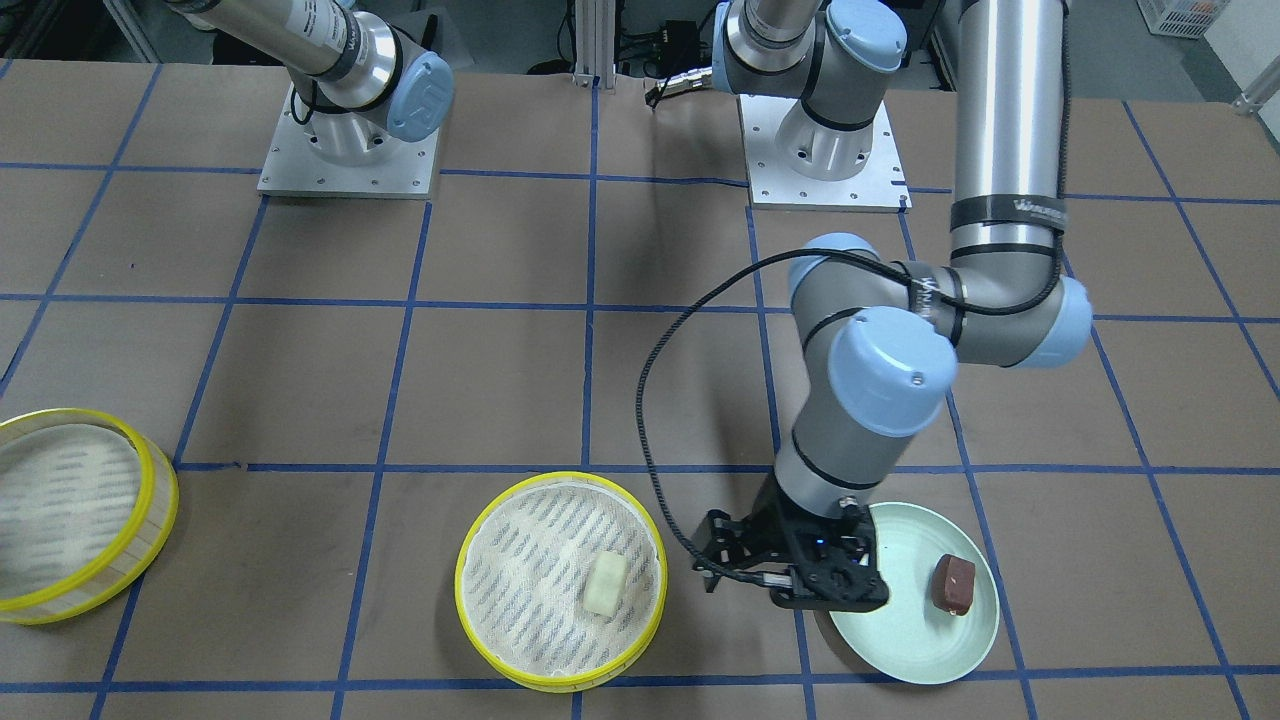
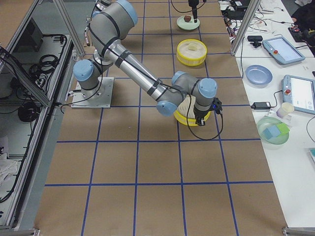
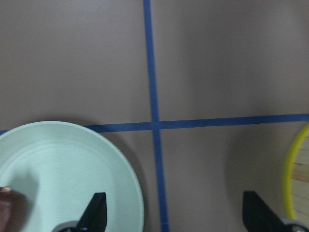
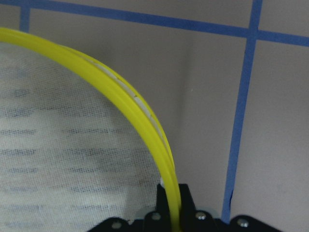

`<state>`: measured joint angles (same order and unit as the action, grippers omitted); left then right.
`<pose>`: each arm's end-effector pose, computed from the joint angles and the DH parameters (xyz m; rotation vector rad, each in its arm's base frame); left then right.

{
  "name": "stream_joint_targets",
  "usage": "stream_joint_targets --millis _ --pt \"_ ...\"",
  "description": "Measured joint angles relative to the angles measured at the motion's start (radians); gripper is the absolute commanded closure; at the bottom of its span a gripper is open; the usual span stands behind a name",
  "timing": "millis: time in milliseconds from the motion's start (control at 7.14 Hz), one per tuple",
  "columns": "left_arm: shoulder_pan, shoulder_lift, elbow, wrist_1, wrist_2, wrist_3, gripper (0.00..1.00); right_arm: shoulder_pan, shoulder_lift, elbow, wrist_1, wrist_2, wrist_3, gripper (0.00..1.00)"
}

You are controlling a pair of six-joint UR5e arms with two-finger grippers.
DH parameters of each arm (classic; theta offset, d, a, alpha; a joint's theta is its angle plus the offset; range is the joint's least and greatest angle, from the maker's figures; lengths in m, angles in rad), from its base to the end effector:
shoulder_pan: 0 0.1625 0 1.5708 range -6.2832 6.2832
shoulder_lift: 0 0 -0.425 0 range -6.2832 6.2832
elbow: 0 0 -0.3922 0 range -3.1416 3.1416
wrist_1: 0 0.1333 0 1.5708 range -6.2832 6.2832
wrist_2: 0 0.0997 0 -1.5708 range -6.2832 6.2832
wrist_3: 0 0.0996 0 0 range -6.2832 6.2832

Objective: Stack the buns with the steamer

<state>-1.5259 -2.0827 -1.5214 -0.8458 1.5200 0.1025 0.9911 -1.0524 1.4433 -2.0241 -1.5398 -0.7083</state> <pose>-0.1076 -0.6868 0.2878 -0.0991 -3.0817 0.4117 -0.2578 -0.6427 0.2891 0.2024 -3.1205 0.1071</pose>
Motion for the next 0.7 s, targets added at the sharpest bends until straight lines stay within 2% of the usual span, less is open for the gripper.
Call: stream_joint_targets --millis 420,700 --pt "0.122 -0.035 -0.019 0.007 0.053 0.238 0.00 0.198 -0.065 -0.001 0.035 -0.027 0.247 1.00" --pt "0.171 -0.049 -0.023 0.017 0.058 0.357 0.01 0.381 -0.076 -0.005 0.042 -0.033 0.503 1.00"
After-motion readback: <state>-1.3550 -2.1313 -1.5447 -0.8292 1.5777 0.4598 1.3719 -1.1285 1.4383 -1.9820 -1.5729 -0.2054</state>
